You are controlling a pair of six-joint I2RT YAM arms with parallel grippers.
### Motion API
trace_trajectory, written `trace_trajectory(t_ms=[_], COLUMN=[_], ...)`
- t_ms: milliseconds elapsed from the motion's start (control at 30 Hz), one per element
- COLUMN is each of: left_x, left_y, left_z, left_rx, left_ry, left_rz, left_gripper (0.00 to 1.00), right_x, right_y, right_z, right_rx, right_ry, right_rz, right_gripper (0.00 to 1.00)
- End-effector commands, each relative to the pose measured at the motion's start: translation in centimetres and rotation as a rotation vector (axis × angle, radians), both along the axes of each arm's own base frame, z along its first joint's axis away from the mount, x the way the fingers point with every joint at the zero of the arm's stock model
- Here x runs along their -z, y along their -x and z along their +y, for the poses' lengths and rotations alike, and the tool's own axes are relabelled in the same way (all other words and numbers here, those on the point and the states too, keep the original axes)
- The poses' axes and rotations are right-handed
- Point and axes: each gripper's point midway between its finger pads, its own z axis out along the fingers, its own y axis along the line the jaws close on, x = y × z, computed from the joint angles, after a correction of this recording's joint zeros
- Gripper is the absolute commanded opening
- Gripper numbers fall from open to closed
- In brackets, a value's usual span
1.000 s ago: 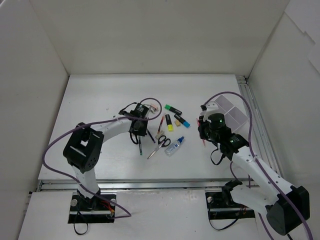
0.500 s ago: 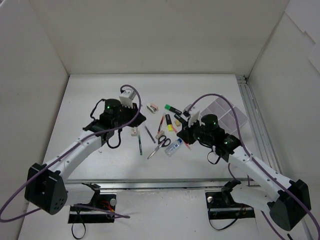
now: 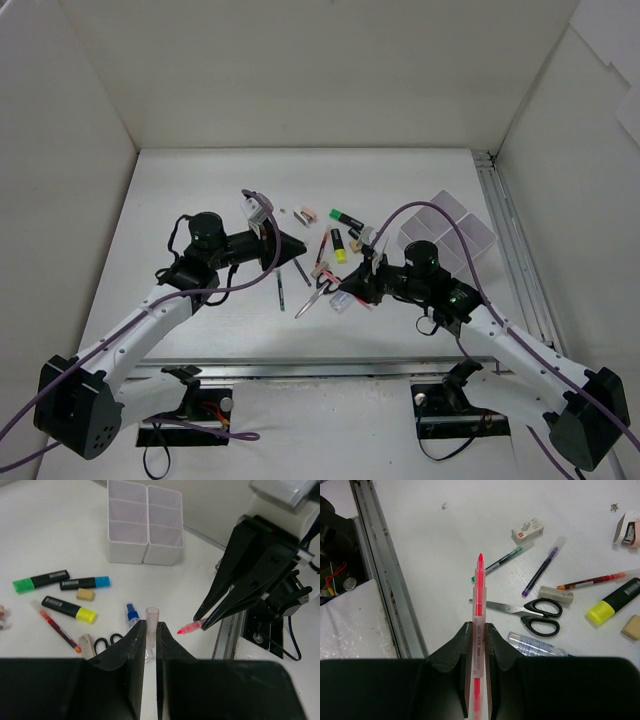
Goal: Sort the stationery into containers
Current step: Close the pen cap on the pen.
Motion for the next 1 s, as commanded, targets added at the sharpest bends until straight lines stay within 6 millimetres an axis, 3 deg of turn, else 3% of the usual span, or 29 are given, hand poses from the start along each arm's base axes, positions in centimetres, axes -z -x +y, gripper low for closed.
trace_trajectory(t_ms=[0,200,233,300,333,367,467,533,600,633,767,833,967], left_x=[-5.4,-5.5,-5.4,-4.9,-4.6,-4.0,-2.5,-2.4,-2.2,-2.2,-0.7,0.1,1.7], left_y=[0.7,1.5,1.7,1.9,1.9,1.9,1.2,1.6,2.2,2.5,4.2,5.2,6.2], left_z=[-0.3,-0.5,-0.6,-0.5,-0.5,-0.3,0.3,0.5,0.6,0.6,0.5,0.5,1.2], left_rx=[0.058,0.106,0.120,0.136,0.137,0.127,0.047,0.029,0.020,0.014,0.056,0.102,0.104], left_ry=[0.122,0.120,0.113,0.080,0.066,0.041,-0.003,0.012,0.032,0.050,0.024,0.003,-0.049], left_rz=[-0.197,-0.215,-0.211,-0.202,-0.190,-0.150,-0.050,0.013,0.072,0.129,0.305,0.353,0.444], left_gripper=[0.00,0.00,0.00,0.00,0.00,0.00,0.00,0.00,0.00,0.00,0.00,0.00,0.00], right_x=[-2.9,-4.1,-3.3,-3.8,-2.4,-3.8,-4.2,-3.9,-4.5,-3.8,-4.6,-3.7,-4.5], right_y=[-0.8,-1.3,-1.3,-1.6,-1.4,-2.1,-3.4,-4.2,-5.0,-4.6,-6.2,-5.9,-7.3], right_z=[1.4,1.2,0.7,0.1,-1.0,-1.4,-3.1,-3.5,-2.6,-2.7,-2.0,-2.2,-2.6], right_rx=[-0.003,0.053,0.059,0.071,0.053,0.077,0.081,0.012,-0.104,-0.182,-0.354,-0.502,-0.622], right_ry=[-0.117,-0.140,-0.096,-0.044,0.071,0.090,0.245,0.359,0.424,0.480,0.626,0.715,0.837], right_rz=[-0.109,-0.155,-0.150,-0.188,-0.206,-0.246,-0.377,-0.501,-0.642,-0.659,-0.735,-0.788,-0.882], right_gripper=[0.00,0.00,0.00,0.00,0.00,0.00,0.00,0.00,0.00,0.00,0.00,0.00,0.00])
